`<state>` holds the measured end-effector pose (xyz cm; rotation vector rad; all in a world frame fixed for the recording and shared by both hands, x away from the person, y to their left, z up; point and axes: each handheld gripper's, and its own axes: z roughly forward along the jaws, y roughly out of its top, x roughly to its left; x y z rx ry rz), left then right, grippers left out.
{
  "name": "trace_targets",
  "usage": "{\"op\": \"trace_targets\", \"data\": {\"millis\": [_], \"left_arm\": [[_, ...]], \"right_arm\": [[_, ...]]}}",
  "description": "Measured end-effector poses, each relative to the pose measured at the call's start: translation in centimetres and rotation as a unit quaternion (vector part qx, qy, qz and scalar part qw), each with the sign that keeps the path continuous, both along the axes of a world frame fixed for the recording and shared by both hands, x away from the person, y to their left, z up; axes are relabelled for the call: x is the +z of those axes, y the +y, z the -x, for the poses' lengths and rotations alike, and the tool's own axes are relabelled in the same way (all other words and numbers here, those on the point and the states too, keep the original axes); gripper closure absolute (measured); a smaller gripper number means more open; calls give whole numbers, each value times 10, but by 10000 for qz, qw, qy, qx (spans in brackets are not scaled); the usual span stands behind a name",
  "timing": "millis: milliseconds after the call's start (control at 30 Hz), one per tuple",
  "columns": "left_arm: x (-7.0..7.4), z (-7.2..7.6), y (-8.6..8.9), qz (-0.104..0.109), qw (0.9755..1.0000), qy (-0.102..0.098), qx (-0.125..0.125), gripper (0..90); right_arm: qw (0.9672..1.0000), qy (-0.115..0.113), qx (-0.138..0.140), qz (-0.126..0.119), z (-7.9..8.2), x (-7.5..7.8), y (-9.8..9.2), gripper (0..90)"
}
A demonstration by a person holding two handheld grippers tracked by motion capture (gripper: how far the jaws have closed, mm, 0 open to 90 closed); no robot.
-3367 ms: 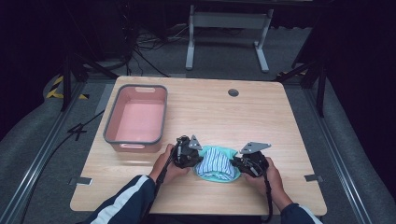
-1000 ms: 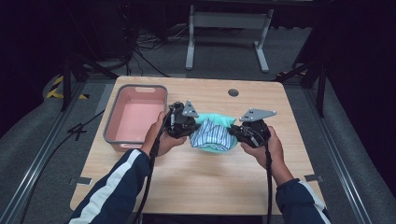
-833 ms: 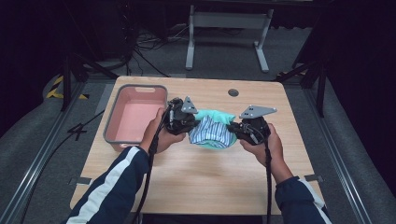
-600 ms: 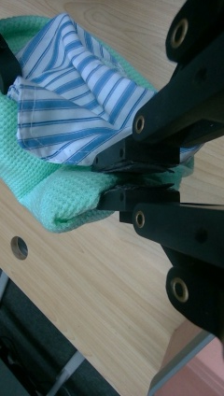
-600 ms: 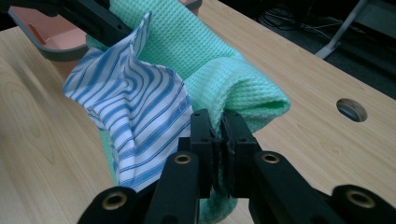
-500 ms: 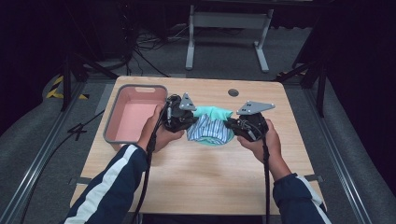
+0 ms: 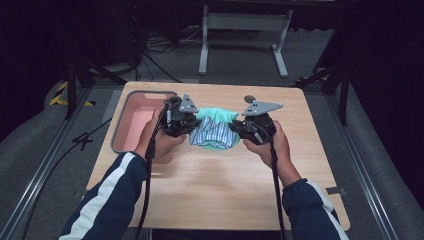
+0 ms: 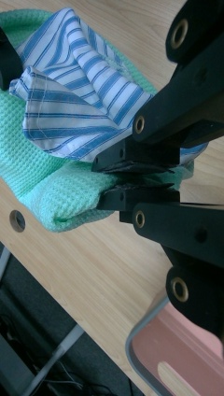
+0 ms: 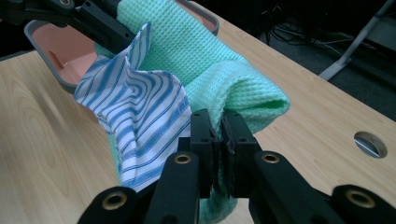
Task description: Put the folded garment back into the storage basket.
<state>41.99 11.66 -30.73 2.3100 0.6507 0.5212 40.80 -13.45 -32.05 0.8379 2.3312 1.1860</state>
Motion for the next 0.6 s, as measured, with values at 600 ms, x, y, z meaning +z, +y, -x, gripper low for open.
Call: {"op": "trace_targets", "data": {"millis": [600], "left_arm": [[12, 5, 45, -103, 9994, -80, 307, 823]], "right_arm": [[9994, -5, 344, -57, -9, 5, 42, 839]]}}
